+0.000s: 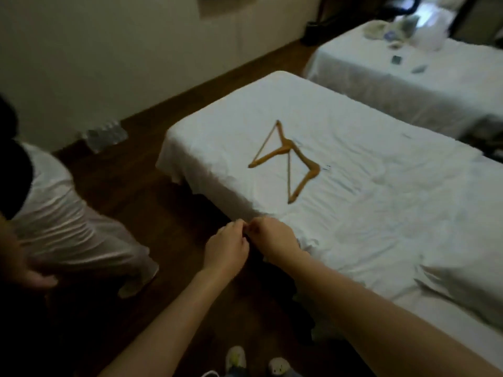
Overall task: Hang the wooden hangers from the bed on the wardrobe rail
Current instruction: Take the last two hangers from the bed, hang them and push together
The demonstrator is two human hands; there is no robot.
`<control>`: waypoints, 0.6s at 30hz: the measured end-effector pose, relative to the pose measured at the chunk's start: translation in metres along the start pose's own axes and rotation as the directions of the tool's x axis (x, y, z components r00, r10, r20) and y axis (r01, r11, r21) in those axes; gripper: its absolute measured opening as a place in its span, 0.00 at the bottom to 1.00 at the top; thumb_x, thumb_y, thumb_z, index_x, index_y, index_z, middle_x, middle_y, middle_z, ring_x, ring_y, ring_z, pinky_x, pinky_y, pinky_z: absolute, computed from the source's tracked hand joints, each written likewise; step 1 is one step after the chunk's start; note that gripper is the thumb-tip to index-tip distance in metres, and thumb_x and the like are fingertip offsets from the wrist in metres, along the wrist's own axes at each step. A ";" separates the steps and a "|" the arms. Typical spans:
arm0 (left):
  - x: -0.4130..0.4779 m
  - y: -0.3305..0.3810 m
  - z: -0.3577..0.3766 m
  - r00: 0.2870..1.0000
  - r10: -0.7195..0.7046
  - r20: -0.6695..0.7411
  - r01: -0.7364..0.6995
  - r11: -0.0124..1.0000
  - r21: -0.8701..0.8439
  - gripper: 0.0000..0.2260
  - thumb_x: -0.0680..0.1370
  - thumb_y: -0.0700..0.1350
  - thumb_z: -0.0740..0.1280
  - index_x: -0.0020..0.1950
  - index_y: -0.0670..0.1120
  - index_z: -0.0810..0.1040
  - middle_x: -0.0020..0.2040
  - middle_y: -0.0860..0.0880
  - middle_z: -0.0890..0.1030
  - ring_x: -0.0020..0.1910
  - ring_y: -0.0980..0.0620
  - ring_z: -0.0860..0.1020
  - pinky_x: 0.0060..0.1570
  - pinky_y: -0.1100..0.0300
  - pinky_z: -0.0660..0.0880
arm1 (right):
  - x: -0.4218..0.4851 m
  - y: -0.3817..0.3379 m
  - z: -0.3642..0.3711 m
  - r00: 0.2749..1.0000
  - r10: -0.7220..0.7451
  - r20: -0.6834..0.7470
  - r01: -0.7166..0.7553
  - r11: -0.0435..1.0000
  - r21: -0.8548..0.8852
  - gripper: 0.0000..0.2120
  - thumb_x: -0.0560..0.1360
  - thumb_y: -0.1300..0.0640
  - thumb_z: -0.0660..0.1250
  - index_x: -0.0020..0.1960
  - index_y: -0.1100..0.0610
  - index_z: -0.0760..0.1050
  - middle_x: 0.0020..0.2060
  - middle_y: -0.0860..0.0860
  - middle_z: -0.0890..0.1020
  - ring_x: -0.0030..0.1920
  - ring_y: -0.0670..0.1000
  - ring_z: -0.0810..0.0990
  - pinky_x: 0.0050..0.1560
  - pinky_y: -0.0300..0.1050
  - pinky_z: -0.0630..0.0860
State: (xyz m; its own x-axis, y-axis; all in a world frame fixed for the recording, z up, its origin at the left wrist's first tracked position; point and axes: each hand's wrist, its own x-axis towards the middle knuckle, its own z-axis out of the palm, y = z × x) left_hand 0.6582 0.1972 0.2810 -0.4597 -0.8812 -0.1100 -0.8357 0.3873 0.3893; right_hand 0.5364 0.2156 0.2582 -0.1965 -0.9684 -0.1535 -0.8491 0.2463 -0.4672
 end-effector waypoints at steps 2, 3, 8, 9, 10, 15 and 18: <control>0.019 0.016 0.010 0.995 0.084 0.054 -0.084 0.996 0.001 0.10 0.79 0.47 0.59 0.57 0.48 0.76 0.54 0.49 0.80 0.51 0.49 0.80 0.46 0.55 0.78 | -0.001 0.022 -0.005 0.992 0.123 -0.038 -0.123 0.992 0.012 0.11 0.74 0.49 0.61 0.51 0.51 0.79 0.48 0.53 0.83 0.50 0.56 0.82 0.44 0.45 0.75; 0.028 0.025 0.016 0.988 0.132 0.083 -0.132 0.991 -0.006 0.09 0.79 0.47 0.59 0.55 0.48 0.77 0.52 0.49 0.81 0.50 0.48 0.80 0.43 0.57 0.76 | -0.004 0.032 -0.008 0.982 0.180 -0.057 -0.178 0.984 0.026 0.12 0.74 0.49 0.61 0.52 0.51 0.79 0.49 0.52 0.83 0.51 0.56 0.81 0.47 0.46 0.76; 0.072 0.067 0.048 0.916 0.340 0.215 -0.345 0.938 -0.014 0.10 0.79 0.48 0.59 0.54 0.48 0.78 0.49 0.49 0.83 0.47 0.50 0.81 0.37 0.60 0.71 | -0.009 0.081 -0.013 0.904 0.414 -0.111 -0.402 0.909 0.110 0.14 0.75 0.51 0.59 0.53 0.55 0.79 0.49 0.53 0.83 0.51 0.56 0.81 0.47 0.48 0.75; 0.081 0.074 0.055 0.897 0.373 0.238 -0.382 0.924 -0.008 0.11 0.79 0.48 0.59 0.55 0.49 0.79 0.49 0.50 0.83 0.47 0.50 0.81 0.40 0.58 0.75 | -0.007 0.091 -0.014 0.886 0.450 -0.116 -0.437 0.891 0.122 0.14 0.75 0.51 0.59 0.53 0.55 0.79 0.50 0.53 0.83 0.51 0.56 0.80 0.48 0.47 0.75; 0.091 0.081 0.061 0.877 0.401 0.263 -0.415 0.910 -0.002 0.11 0.79 0.49 0.60 0.55 0.49 0.79 0.50 0.50 0.83 0.48 0.50 0.81 0.44 0.56 0.77 | -0.003 0.102 -0.014 0.868 0.480 -0.123 -0.466 0.875 0.129 0.14 0.75 0.52 0.59 0.54 0.55 0.79 0.50 0.53 0.82 0.52 0.56 0.80 0.48 0.47 0.74; 0.151 0.100 0.090 0.838 0.439 0.325 -0.461 0.887 -0.009 0.11 0.79 0.49 0.60 0.57 0.48 0.79 0.51 0.49 0.83 0.49 0.49 0.81 0.48 0.55 0.78 | 0.040 0.143 -0.017 0.832 0.537 -0.136 -0.521 0.842 0.138 0.13 0.76 0.53 0.59 0.55 0.54 0.79 0.50 0.52 0.83 0.51 0.55 0.80 0.47 0.46 0.75; 0.192 0.097 0.097 0.842 0.410 0.350 -0.443 0.897 0.015 0.11 0.79 0.48 0.60 0.57 0.48 0.78 0.50 0.49 0.83 0.48 0.49 0.81 0.48 0.54 0.78 | 0.080 0.158 -0.016 0.830 0.546 -0.112 -0.530 0.836 0.141 0.13 0.77 0.53 0.60 0.56 0.53 0.79 0.50 0.51 0.83 0.50 0.53 0.80 0.48 0.47 0.77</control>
State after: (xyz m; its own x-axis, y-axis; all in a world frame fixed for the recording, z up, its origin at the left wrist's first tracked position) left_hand 0.4600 0.0916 0.2088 -0.8349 -0.4889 -0.2527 -0.5504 0.7416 0.3836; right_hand 0.3784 0.1763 0.1857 -0.6814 -0.6741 -0.2851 -0.5364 0.7250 -0.4321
